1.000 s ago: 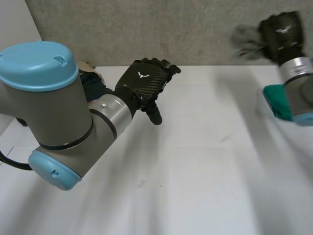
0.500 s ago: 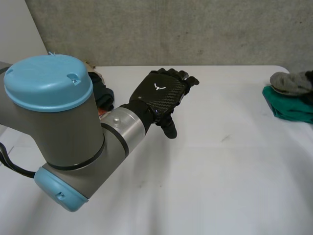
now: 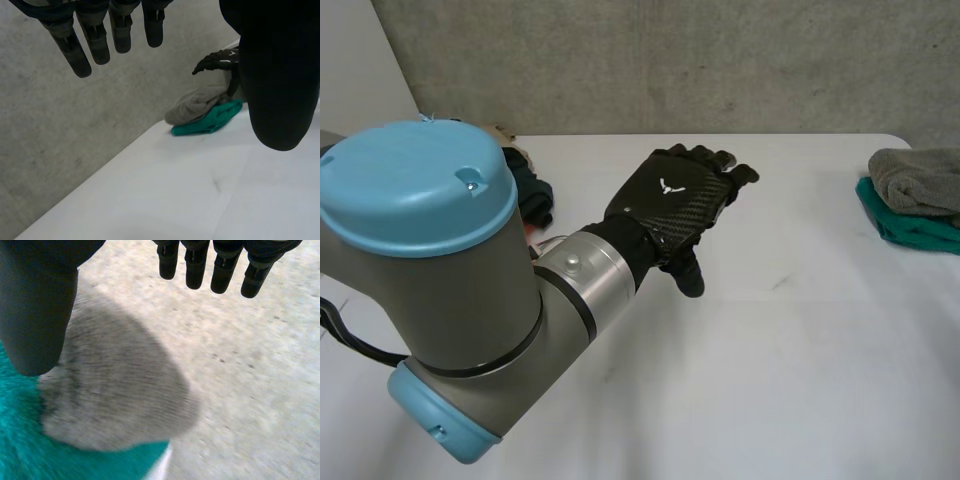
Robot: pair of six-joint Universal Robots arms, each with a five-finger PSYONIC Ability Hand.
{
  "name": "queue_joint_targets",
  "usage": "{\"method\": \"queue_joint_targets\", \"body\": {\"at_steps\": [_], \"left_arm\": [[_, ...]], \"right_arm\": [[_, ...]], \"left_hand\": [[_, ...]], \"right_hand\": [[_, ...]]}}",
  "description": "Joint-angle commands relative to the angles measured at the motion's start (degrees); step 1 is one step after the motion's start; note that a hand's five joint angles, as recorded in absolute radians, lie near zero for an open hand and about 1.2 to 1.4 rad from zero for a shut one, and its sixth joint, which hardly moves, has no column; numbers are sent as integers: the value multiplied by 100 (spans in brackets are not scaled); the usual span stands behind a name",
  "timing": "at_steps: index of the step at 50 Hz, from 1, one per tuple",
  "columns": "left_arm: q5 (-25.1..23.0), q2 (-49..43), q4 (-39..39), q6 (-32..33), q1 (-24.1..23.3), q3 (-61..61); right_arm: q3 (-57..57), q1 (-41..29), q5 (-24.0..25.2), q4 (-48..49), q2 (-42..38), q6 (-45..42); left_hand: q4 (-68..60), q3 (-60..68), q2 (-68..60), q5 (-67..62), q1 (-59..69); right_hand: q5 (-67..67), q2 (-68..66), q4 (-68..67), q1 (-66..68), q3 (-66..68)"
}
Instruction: Fold the laundry.
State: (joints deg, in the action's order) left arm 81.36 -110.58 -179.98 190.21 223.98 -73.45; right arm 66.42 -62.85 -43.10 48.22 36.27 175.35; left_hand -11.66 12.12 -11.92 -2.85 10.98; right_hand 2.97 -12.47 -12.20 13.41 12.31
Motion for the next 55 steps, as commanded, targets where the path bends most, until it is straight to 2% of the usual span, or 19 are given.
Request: {"method": "queue_joint_targets", "body": {"at_steps": [1, 4, 8, 9, 12, 13, 15, 18, 22, 24, 29, 30, 34, 37, 42, 45, 48, 52, 55], "left_arm": [[-156, 212, -160, -11, -47, -82], [-156, 309, -274, -11, -74, -126], [-156, 467, -371, -11, -91, -134], [-156, 502, -388, -11, -91, -134], [-147, 669, -476, -11, -56, -117], [-147, 713, -520, -11, -47, -117], [-86, 853, -651, 24, 5, -82], [-33, 959, -792, 33, 128, -55], [283, 1135, -1039, 95, 830, -20], [398, 1170, -1118, 104, 1445, 6], [363, 907, -1162, 112, 2710, 85], [328, 619, -1153, 130, 3086, 155], [-83, -277, -1136, 445, 3765, 401], [-462, -858, -1118, 849, 3986, 559], [-1016, -2079, -1092, 2262, 4346, 928], [-1061, -2554, -1092, 2913, 4522, 1086], [-1044, -2810, -1092, 3109, 4549, 1201], [-1044, -3040, -1022, 3145, 4514, 1316], [-1026, -3014, -934, 3118, 4470, 1325]], "right_arm": [[187, 712, -164, -1059, 785, -132], [29, 1003, -426, -1665, 1031, -474], [-313, 1179, -1436, -2448, 1391, -1142], [-462, 1144, -1978, -2675, 1540, -1431], [-595, 1118, -2667, -2809, 1883, -1767], [-560, 1022, -3052, -2757, 2067, -1915], [-473, 785, -3239, -2643, 2234, -1943], [-104, 20, -3196, -2143, 2533, -1777], [809, -674, -2898, -1484, 3385, -1373], [1292, -877, -2705, -1272, 3728, -1241], [2898, -1710, -1687, -684, 4598, -1108], [3094, -1852, -1545, -622, 4669, -1108], [3868, -2502, -1184, -621, 4828, -1187], [4298, -2784, -1157, -769, 4828, -1371], [4599, -2882, -1157, -1121, 4670, -1855], [4643, -2873, -1157, -1394, 4451, -2224], [4643, -2811, -1174, -1631, 4249, -2470], [4643, -2776, -1166, -1746, 4090, -2629], [4626, -2776, -1175, -1746, 4064, -2646]], "left_hand": [[-175, 129, -149, -56, 243], [-175, 129, -149, -56, 243], [-108, 62, -82, 11, 176], [-91, 45, -65, 28, 159], [-40, -5, -14, 79, 109], [-40, -5, -14, 79, 109], [-40, -5, -14, 79, 109], [-57, 11, -31, 62, 125], [-91, 45, -65, 28, 159], [-91, 45, -65, 28, 159], [-74, 28, -48, 45, 142], [-74, 28, -48, 45, 142], [-91, 45, -65, 28, 159], [-91, 45, -65, 28, 159], [-107, 62, -82, 11, 176], [-191, 146, -165, -72, 260], [-492, 447, -467, -374, 561], [-2205, 2160, -2179, -2086, 2274], [-5714, 5669, -5688, -5595, 5783]], "right_hand": [[-297, 247, 220, -341, -231], [-297, 247, 220, -341, -231], [-297, 247, 220, -341, -231], [-297, 247, 220, -341, -231], [-297, 247, 220, -341, -231], [-297, 247, 220, -341, -231], [-297, 247, 220, -341, -231], [-297, 247, 220, -341, -231], [-297, 247, 220, -341, -231], [-297, 247, 220, -341, -231], [-297, 247, 220, -341, -231], [-297, 247, 220, -341, -231], [-297, 247, 220, -341, -231], [-297, 247, 220, -341, -231], [-297, 247, 220, -341, -231], [-297, 247, 220, -341, -231], [-297, 247, 220, -341, -231], [-297, 247, 220, -341, -231], [-297, 247, 220, -341, -231]]}}
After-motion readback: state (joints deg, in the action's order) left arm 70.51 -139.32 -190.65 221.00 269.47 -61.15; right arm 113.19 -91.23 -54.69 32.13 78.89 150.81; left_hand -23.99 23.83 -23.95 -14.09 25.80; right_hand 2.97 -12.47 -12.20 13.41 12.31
